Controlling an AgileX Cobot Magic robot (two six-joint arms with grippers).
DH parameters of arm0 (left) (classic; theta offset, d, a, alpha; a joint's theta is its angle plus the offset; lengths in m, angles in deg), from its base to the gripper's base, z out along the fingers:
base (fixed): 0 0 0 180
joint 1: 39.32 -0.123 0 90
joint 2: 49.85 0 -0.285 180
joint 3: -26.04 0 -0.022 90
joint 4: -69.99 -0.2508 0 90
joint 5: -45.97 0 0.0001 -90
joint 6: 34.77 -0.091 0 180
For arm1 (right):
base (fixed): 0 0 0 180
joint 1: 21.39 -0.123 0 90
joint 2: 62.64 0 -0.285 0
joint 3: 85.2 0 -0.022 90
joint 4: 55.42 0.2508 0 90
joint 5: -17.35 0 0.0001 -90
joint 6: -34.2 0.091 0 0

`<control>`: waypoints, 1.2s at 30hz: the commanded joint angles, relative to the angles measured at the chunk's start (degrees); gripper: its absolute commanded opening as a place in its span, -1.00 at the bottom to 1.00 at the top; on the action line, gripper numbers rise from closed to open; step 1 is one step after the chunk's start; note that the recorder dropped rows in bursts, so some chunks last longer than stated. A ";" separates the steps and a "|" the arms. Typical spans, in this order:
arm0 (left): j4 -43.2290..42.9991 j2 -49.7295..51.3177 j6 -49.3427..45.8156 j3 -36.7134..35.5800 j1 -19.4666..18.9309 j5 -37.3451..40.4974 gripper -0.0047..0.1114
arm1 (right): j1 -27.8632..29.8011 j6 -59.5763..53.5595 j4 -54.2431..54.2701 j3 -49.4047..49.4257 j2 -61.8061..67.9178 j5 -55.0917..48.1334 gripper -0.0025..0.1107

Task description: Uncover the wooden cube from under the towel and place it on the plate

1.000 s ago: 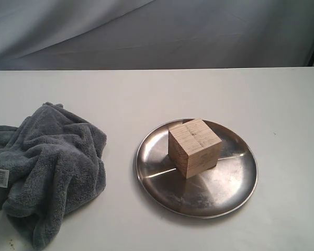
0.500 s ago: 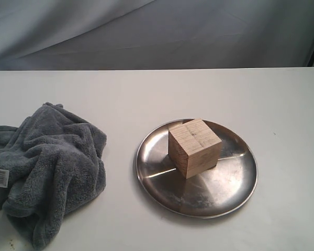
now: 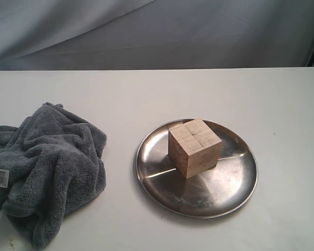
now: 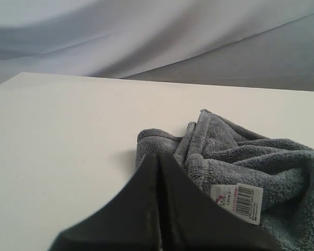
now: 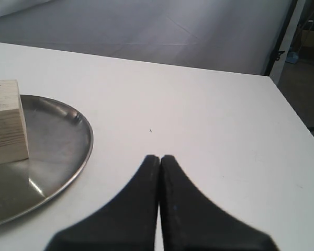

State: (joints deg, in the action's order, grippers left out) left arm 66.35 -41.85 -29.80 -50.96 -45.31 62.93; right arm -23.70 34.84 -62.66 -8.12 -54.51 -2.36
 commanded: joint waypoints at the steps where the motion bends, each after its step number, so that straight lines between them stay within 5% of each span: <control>1: -0.41 -0.20 0.52 -0.22 0.30 -0.28 -0.92 | 0.51 -0.14 -0.23 0.14 -0.34 0.08 -0.96; 13: -0.41 -0.20 0.52 -0.22 0.42 -0.30 -0.92 | 0.51 -0.14 -0.23 0.14 -0.34 0.08 -0.96; 19: -0.41 -0.20 -0.70 -0.22 4.94 -0.20 -0.92 | 0.51 -0.14 -0.23 0.14 -0.34 0.08 -0.96; 25: -0.41 -0.20 -0.49 -0.22 1.98 -0.16 -0.92 | 0.51 -0.14 -0.23 0.14 -0.34 0.08 -0.96; 36: -0.41 -0.20 -0.49 -0.22 2.07 -0.16 -0.92 | 0.51 -0.14 -0.23 0.14 -0.34 0.08 -0.96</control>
State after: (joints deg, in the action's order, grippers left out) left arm 66.20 -41.85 -30.23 -50.96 -43.24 63.04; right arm -23.70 34.84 -62.66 -8.12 -54.51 -2.36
